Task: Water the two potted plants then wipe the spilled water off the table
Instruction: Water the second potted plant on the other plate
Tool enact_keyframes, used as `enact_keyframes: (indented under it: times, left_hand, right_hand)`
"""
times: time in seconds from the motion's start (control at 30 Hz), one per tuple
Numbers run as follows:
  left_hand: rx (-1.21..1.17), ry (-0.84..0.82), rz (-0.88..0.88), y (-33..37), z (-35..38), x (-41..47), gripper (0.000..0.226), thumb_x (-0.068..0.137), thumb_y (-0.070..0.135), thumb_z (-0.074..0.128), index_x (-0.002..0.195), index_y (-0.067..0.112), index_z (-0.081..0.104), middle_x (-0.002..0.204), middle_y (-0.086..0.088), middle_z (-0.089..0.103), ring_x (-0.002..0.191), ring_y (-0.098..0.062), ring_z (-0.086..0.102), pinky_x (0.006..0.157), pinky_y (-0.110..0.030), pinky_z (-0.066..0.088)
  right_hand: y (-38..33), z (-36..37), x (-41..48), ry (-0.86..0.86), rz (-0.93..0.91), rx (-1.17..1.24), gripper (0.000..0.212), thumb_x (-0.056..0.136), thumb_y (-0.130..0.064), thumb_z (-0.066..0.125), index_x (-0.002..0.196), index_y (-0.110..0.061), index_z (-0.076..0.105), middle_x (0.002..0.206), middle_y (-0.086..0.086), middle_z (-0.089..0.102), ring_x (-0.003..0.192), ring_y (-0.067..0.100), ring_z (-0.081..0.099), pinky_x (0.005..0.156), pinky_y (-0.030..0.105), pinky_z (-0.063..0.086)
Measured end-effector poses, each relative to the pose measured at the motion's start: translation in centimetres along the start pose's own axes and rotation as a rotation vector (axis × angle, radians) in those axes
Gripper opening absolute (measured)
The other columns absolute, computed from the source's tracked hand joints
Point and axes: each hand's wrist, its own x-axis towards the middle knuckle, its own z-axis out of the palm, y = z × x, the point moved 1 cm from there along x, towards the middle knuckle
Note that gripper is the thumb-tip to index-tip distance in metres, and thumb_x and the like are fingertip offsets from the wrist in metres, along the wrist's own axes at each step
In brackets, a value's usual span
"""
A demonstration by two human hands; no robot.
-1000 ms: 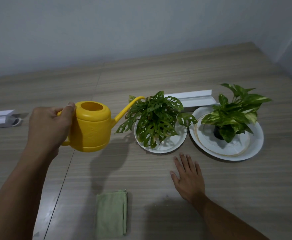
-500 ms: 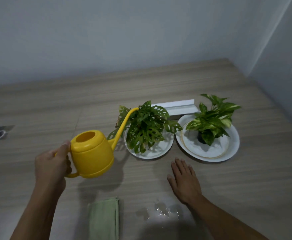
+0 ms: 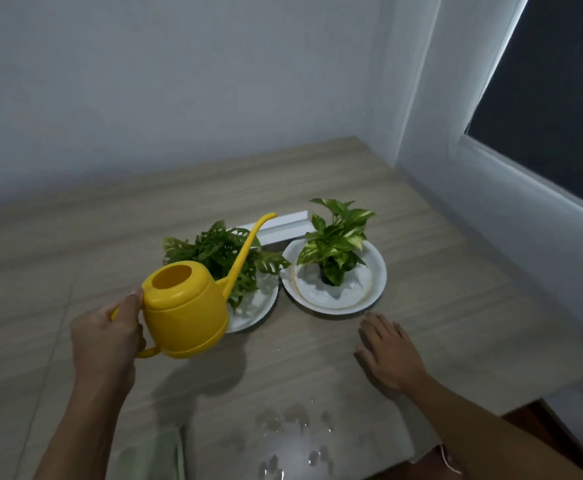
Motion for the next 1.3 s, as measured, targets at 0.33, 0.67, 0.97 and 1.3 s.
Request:
enact_keyframes:
  times: [0.33,0.67,0.97,1.3]
  left_hand:
    - [0.109,-0.032,-0.012,2.3,9.8,-1.7,0.051,0.081,0.052,0.061,0.042,0.022,0.046,0.039,0.007,0.029,0.042,-0.017,0.029,0.052,-0.038,0.028]
    - [0.279,0.064,0.012,3.2,14.3,-3.0,0.065,0.081,0.058,0.062,0.060,0.000,0.042,0.060,-0.017,0.031,0.056,-0.030,0.032,0.048,-0.056,0.036]
    - [0.435,0.055,0.061,4.4,15.5,-3.4,0.068,0.083,0.053,0.062,0.071,-0.014,0.058,0.055,-0.033,0.047,0.048,-0.025,0.041,0.046,-0.053,0.042]
    - [0.546,0.009,0.105,6.3,16.1,-2.1,0.069,0.082,0.054,0.060,0.062,-0.011,0.052,0.054,-0.033,0.045,0.049,-0.027,0.042,0.049,-0.055,0.044]
  right_hand:
    - [10.3,0.0,4.2,-0.063,0.011,-0.030,0.063,0.100,-0.055,0.023,0.154,-0.022,0.024,0.165,-0.003,0.014,0.152,0.020,0.008,0.120,0.042,0.011]
    - [13.6,2.8,7.4,-0.113,-0.045,-0.005,0.061,0.099,-0.058,0.020,0.156,-0.034,0.012,0.166,-0.006,0.003,0.152,0.020,-0.002,0.121,0.043,0.001]
    - [13.5,4.0,6.9,0.028,-0.046,0.085,0.060,0.094,-0.052,0.038,0.151,-0.031,0.035,0.162,-0.001,0.024,0.150,0.027,0.017,0.119,0.051,0.017]
    - [13.5,4.4,7.0,0.043,-0.045,0.058,0.065,0.094,-0.059,0.024,0.152,-0.031,0.032,0.163,-0.001,0.021,0.151,0.025,0.015,0.119,0.051,0.016]
